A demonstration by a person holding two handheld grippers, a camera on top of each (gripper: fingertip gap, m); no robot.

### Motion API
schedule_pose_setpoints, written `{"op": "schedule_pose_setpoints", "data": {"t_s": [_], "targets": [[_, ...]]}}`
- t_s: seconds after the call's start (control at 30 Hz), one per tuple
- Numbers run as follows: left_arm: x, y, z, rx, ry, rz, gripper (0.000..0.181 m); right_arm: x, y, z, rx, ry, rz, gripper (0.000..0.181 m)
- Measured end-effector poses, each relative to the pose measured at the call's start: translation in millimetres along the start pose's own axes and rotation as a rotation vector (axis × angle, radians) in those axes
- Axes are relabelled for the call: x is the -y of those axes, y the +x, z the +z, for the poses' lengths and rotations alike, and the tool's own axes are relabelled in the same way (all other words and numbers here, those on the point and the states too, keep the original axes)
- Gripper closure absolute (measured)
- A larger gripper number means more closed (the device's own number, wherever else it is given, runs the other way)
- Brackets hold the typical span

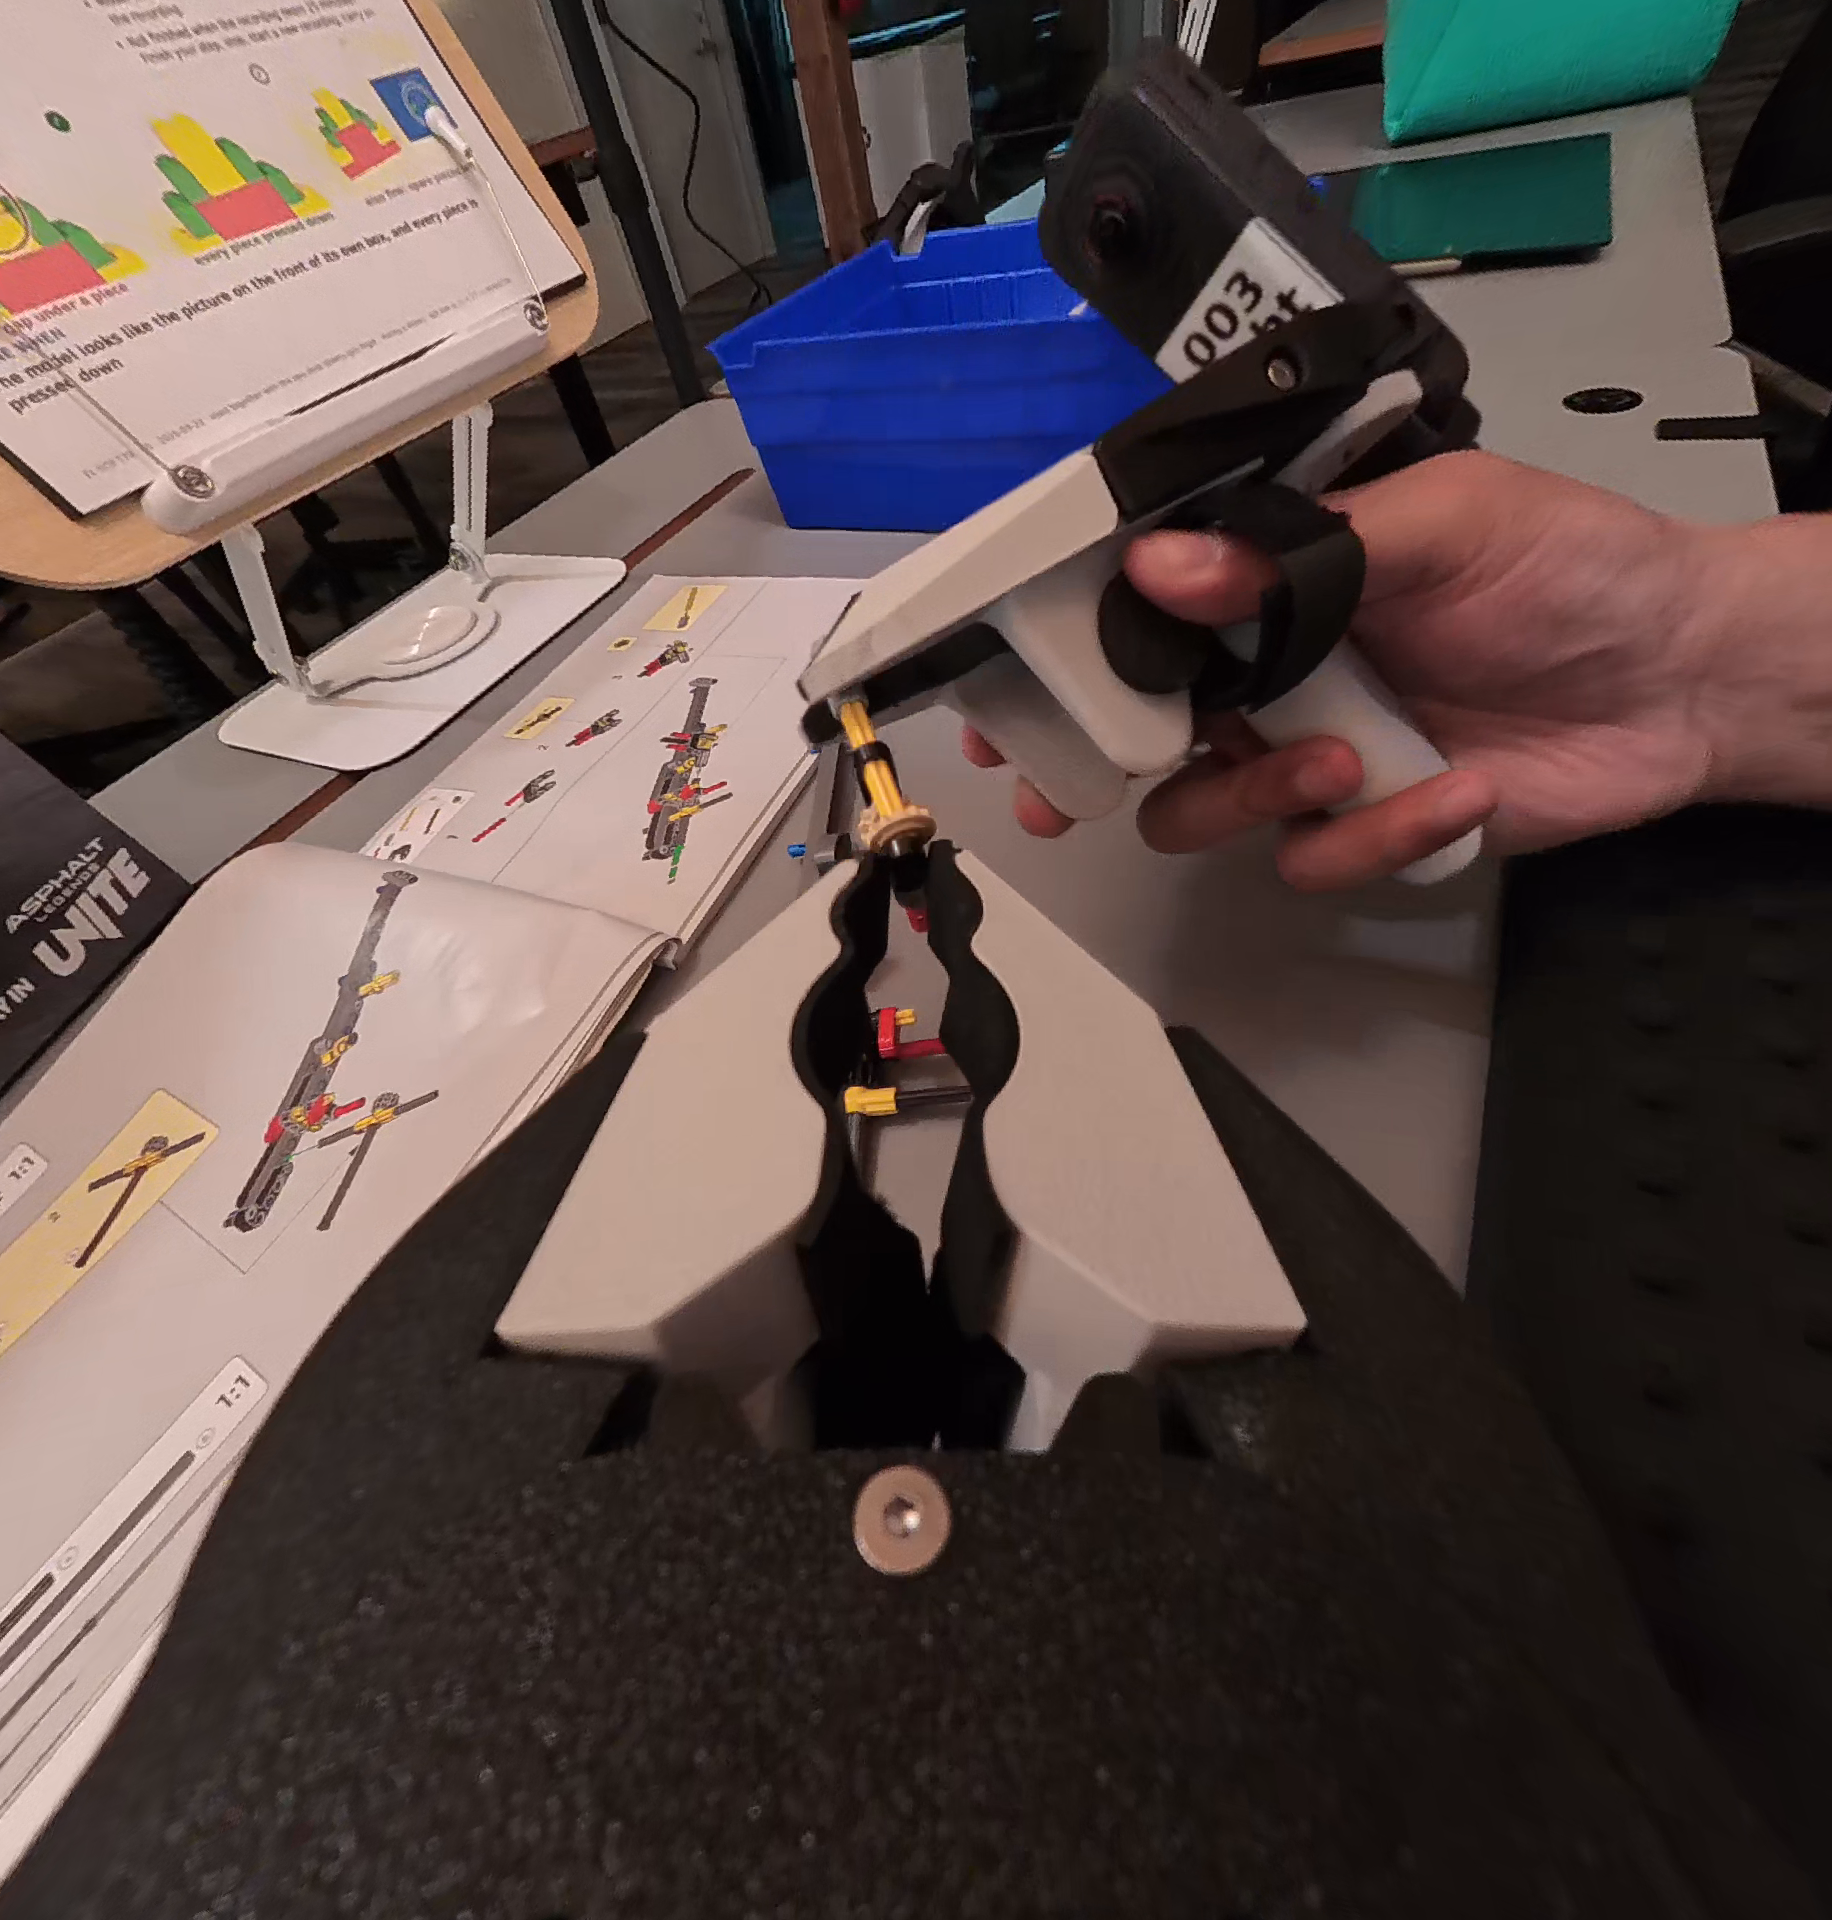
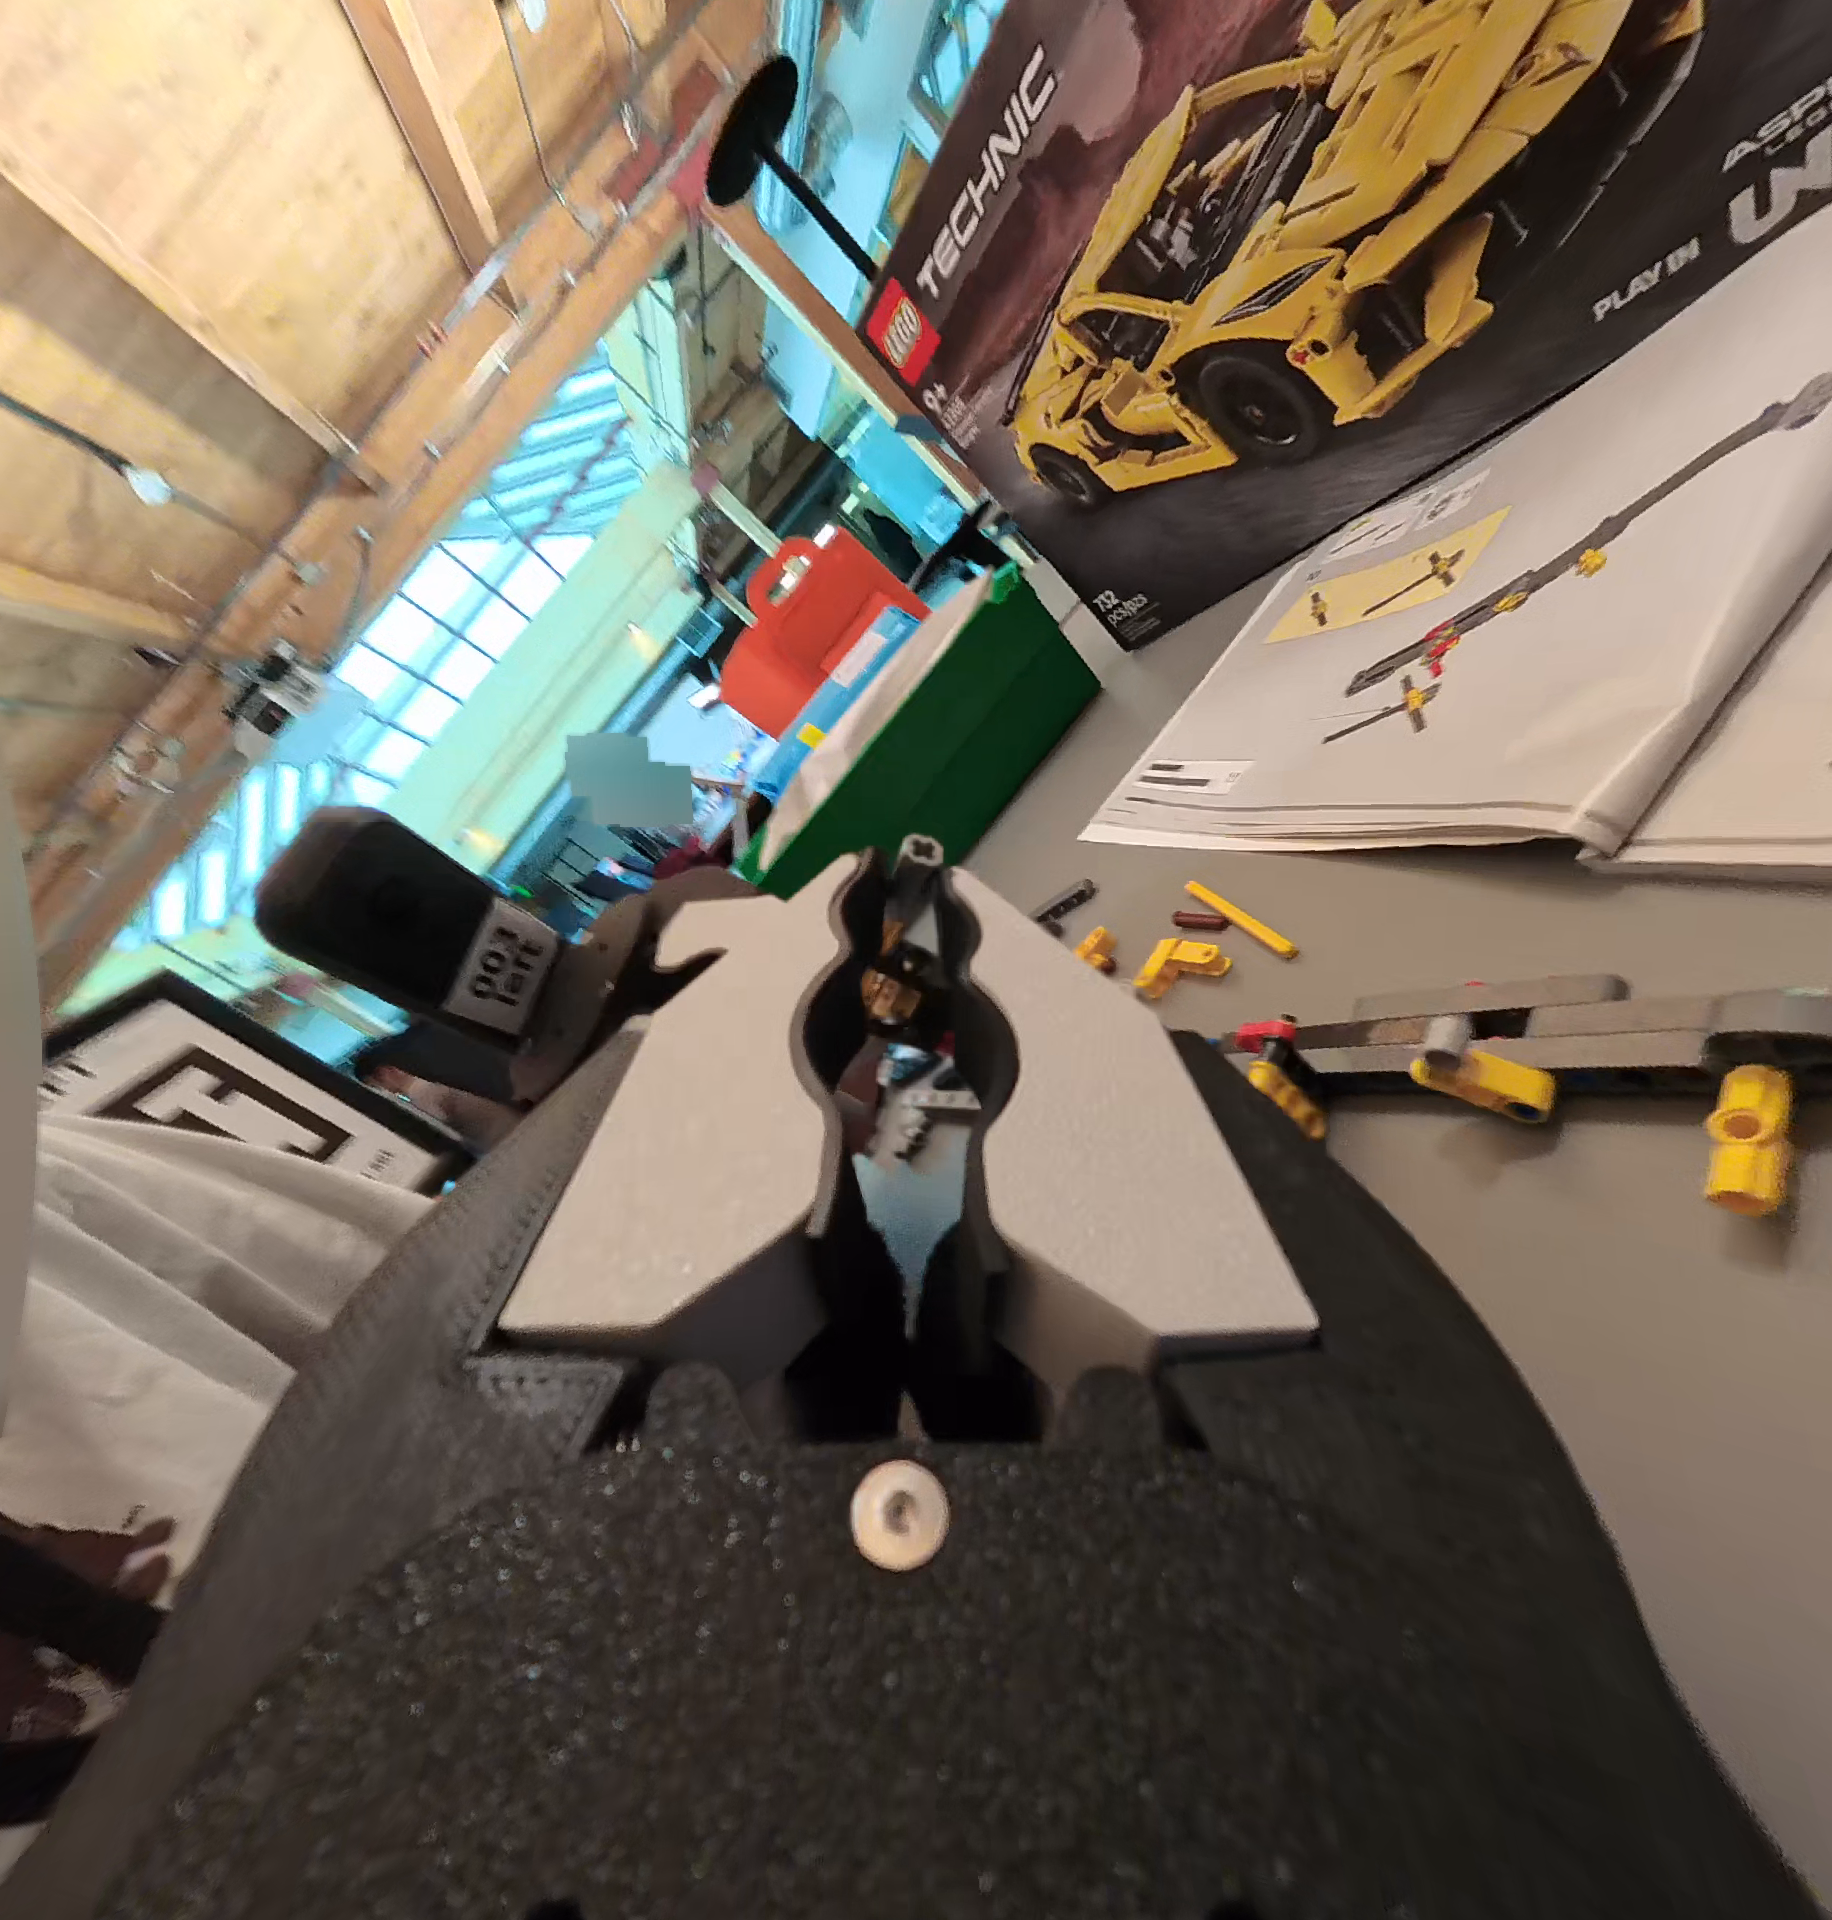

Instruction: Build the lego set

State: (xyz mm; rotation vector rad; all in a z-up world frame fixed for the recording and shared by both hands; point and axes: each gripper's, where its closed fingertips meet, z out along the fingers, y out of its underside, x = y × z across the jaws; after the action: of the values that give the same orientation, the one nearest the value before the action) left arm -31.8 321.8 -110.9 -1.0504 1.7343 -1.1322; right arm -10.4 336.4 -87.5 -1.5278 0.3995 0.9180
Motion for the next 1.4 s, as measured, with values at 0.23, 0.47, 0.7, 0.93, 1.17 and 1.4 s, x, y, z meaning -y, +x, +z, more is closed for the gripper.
{"op": "schedule_pose_setpoints", "data": {"t_s": [0.23, 0.47, 0.7, 0.93, 1.17, 1.4], "targets": [[-9.2, 15.8, -5.2, -0.116, -0.016, 0.050, 0.175, -15.3, -9.4, -15.0, 0.117, -0.235, -0.088, 0.154], [-16.6, 43.7, -9.4, -0.242, -0.025, 0.199, 0.175, -46.8, -13.4, -43.3, 0.203, -0.383, -0.392, 0.161], [-21.6, 50.9, -7.8, -0.291, -0.037, 0.190, 0.175, -51.8, -18.5, -51.4, 0.260, -0.433, -0.348, 0.168], [-22.2, 51.9, -7.5, -0.299, -0.041, 0.185, 0.175, -55.8, -14.8, -51.6, 0.248, -0.449, -0.372, 0.175], [-25.2, 52.1, -6.2, -0.291, -0.063, 0.208, 0.175, -59.9, -14.2, -52.4, 0.245, -0.470, -0.382, 0.175], [-40.4, 56.5, -3.1, -0.289, -0.132, 0.289, 0.175, -73.3, -3.8, -55.0, 0.214, -0.555, -0.369, 0.176]]}}
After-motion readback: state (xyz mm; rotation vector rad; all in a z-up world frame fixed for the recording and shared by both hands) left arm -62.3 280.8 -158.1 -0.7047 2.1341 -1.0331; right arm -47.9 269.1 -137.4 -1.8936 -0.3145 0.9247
